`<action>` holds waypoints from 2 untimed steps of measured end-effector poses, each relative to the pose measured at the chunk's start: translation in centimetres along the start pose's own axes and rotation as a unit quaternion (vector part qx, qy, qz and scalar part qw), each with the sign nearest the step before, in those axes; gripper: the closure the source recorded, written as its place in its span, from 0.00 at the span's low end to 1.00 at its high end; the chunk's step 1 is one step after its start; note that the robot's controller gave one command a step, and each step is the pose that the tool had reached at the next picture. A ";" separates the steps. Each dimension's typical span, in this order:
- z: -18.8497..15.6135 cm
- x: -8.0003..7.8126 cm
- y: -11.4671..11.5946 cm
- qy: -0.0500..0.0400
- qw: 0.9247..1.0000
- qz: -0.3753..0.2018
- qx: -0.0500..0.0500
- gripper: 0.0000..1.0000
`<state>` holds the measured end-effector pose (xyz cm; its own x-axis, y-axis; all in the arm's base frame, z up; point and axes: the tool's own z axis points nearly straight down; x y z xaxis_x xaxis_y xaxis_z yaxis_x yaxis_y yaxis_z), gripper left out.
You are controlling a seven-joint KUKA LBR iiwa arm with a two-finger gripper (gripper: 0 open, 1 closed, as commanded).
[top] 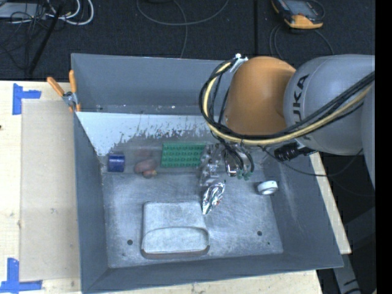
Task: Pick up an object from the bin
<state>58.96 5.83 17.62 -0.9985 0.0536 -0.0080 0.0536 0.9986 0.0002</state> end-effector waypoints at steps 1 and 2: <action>-0.2 -2.9 -5.9 0.003 0.986 0.167 0.001 1.00; -0.2 -2.8 -5.8 0.003 0.986 0.166 0.001 0.00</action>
Offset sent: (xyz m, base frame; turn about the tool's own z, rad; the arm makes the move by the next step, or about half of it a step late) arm 0.0248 -0.0591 0.0028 0.3354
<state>61.47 -0.08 17.84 -0.9261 0.3772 -0.0012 0.3772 0.9261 -0.0002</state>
